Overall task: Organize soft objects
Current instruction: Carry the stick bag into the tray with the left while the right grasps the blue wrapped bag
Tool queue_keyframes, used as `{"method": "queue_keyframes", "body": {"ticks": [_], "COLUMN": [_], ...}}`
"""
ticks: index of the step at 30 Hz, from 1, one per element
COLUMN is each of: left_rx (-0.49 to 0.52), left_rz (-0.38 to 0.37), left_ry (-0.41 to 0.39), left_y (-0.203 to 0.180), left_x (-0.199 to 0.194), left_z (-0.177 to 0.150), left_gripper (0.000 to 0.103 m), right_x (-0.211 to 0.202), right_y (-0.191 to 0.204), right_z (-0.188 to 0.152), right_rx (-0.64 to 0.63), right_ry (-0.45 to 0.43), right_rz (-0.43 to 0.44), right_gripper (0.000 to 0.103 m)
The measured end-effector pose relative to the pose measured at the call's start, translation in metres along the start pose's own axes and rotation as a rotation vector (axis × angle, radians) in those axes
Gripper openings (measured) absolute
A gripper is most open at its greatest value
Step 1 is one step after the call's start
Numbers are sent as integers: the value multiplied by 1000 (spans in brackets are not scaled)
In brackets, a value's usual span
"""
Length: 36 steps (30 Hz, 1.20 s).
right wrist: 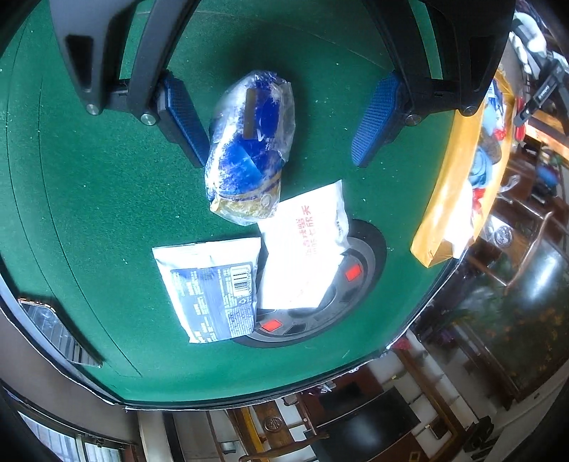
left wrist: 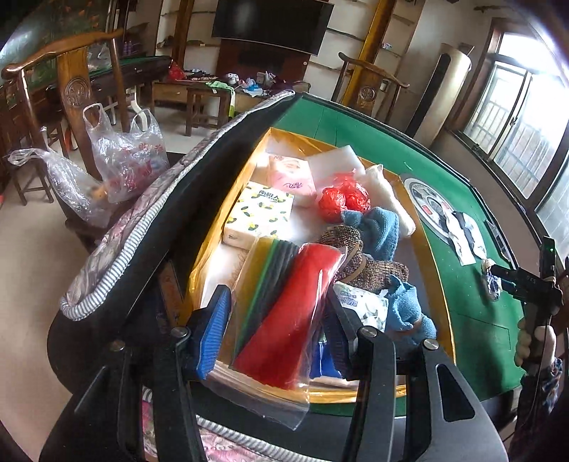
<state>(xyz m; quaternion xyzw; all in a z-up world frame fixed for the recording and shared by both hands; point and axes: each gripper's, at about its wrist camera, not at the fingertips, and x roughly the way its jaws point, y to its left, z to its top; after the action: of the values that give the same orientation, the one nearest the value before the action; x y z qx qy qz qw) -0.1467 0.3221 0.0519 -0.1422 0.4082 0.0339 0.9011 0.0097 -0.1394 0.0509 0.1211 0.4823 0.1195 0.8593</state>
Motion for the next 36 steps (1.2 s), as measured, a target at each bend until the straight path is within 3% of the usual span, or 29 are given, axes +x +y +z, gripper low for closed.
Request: {"method": "queue_keyframes", "body": {"ticks": [6, 12, 15, 17, 21, 25, 32, 36], "left_rx": [-7, 34, 23, 18, 16, 22, 35, 26], "left_rz": [35, 67, 52, 41, 12, -17, -38, -43], "left_ry": [52, 41, 23, 5, -36, -62, -66, -65], "left_y": [2, -3, -2, -2, -7, -12, -18, -16], "left_x": [18, 20, 13, 7, -7, -21, -30, -31], "left_z": [-1, -6, -6, -4, 0, 4, 2, 0], "left_gripper": [49, 49, 42, 42, 41, 41, 41, 41], "right_x": [3, 3, 2, 4, -2, -23, -59, -47], "right_y": [1, 6, 7, 8, 8, 19, 116, 179], "right_z": [-2, -4, -6, -8, -13, -15, -21, -31], "right_rx": [-3, -20, -33, -45, -61, -64, -271, -392], "right_ry": [11, 10, 9, 21, 4, -27, -57, 2], "right_rz": [-29, -47, -72, -87, -91, -10, 139, 234], "right_gripper": [72, 71, 58, 35, 33, 33, 33, 34]}}
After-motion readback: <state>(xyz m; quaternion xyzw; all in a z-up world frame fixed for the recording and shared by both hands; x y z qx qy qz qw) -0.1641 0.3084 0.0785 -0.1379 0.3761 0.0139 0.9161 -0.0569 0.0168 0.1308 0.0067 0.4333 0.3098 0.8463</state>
